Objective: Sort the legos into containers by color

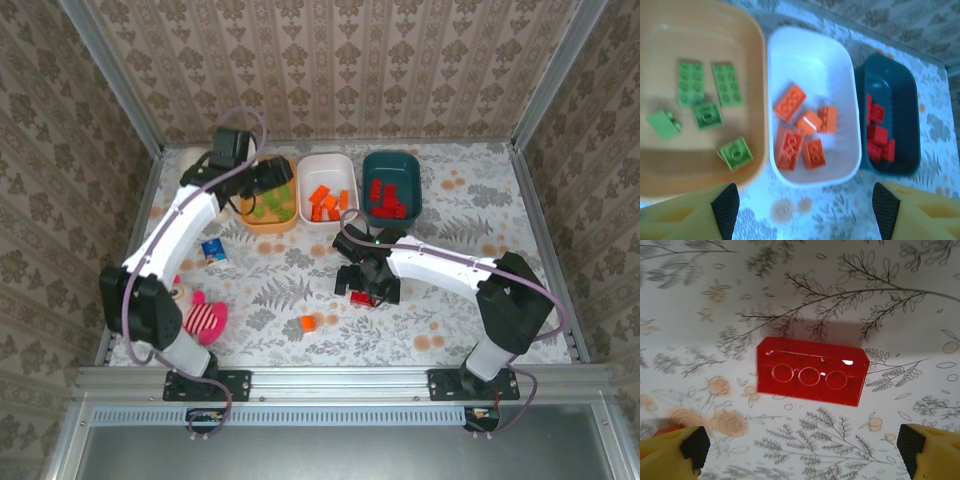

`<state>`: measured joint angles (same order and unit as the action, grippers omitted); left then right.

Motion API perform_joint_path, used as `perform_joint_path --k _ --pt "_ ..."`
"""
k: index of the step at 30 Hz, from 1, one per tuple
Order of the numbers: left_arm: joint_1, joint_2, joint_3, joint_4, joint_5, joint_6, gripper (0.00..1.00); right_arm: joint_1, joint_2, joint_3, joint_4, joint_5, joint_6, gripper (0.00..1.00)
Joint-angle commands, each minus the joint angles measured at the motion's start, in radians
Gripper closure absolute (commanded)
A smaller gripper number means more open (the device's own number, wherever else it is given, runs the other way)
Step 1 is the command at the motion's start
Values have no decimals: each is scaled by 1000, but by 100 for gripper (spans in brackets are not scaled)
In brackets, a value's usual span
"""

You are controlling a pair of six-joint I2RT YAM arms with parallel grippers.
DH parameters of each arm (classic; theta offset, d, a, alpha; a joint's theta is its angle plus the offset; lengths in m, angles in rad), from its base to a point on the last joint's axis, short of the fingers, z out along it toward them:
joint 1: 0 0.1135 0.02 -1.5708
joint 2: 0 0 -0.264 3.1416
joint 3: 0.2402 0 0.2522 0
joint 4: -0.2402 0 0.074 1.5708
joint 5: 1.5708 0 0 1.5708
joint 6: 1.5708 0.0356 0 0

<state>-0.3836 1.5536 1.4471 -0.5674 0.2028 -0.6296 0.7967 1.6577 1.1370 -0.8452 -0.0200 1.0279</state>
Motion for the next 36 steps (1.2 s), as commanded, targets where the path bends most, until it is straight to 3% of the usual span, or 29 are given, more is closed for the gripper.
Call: perform_joint_path --k 1,8,14,20,28,32,36 --pt "-29 -109 -141 49 21 -42 26 7 36 -37 58 -14 108 0" --pt "-66 -359 -339 11 2 -67 25 6 109 -15 77 57 74 8" --pt "-66 -463 -400 -34 -18 -79 26 0 151 -18 107 56 74 17" --pt "-66 -484 -402 -50 -19 -82 26 -5 187 19 111 97 12 22" --pt "-116 -492 -420 -51 -32 -94 27 -5 149 58 64 161 -83 45" --pt "-141 -492 -432 -37 -37 -111 27 -26 72 153 -29 253 -161 48" --pt "-182 -481 -456 4 -37 -131 27 -125 39 271 -79 296 -248 48"
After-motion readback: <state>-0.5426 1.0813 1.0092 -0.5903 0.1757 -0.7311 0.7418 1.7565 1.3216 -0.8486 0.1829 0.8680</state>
